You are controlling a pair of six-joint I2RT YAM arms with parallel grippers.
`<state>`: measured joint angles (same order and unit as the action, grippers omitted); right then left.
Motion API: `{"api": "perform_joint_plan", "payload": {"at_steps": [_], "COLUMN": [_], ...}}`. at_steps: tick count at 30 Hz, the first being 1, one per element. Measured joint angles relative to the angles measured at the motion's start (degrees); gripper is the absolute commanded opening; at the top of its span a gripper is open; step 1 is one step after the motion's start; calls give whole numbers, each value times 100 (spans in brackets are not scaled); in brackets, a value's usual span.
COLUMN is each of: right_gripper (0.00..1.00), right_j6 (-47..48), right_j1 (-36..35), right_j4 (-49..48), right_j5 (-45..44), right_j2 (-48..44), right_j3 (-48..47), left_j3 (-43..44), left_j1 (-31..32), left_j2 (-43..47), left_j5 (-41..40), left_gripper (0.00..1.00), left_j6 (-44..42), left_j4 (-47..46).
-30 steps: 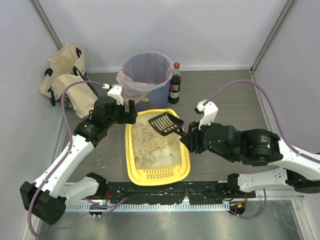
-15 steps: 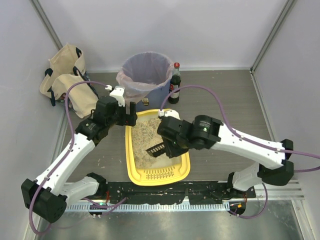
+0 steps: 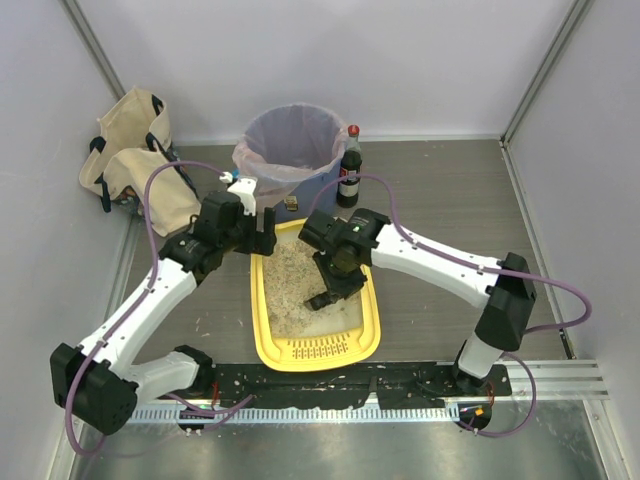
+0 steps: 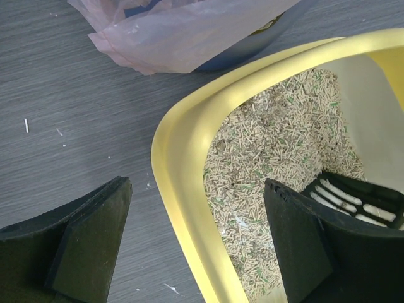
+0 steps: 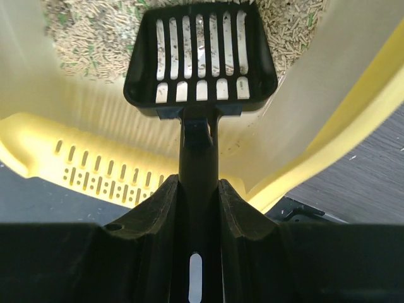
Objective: Clean the litter box
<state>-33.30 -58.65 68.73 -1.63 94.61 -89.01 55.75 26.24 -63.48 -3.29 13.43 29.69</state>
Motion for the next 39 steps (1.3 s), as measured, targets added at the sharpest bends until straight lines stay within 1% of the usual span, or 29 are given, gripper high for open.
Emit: {"api": "perform_joint_plan", "payload": {"at_steps": [3, 6, 8, 14, 21, 32, 35, 39], "right_gripper": [1, 1, 1, 1, 1, 1, 1, 1], "right_j6": [4, -13, -44, -133, -127, -22, 24, 127], "right_j1": [0, -24, -26, -9, -7, -9, -68, -151], "right_j4": [-63, -170, -382, -1200, -2155, -3637, -4188, -4542], "right_j5": [-125, -264, -411, -756, -1182, -1617, -1781, -1958], "right_j2": [216, 168, 85, 24, 24, -160, -444, -581], "right_j3": [83, 262, 525, 1360, 1847, 2706, 3091, 3320], "left_j3": [7, 17, 44, 55, 72, 125, 125, 125], "left_j1": [0, 0, 0, 0, 2, 2, 2, 9], "left_j2": [-35, -66, -129, -345, -463, -632, -654, -697], "left_j5": [50, 92, 120, 175, 190, 208, 210, 214], "left_gripper": [89, 88, 85, 79, 66, 59, 57, 52], "left_j6": [-2, -4, -13, -22, -37, -39, -42, -39], "left_j4": [22, 26, 42, 109, 157, 190, 190, 192]}}
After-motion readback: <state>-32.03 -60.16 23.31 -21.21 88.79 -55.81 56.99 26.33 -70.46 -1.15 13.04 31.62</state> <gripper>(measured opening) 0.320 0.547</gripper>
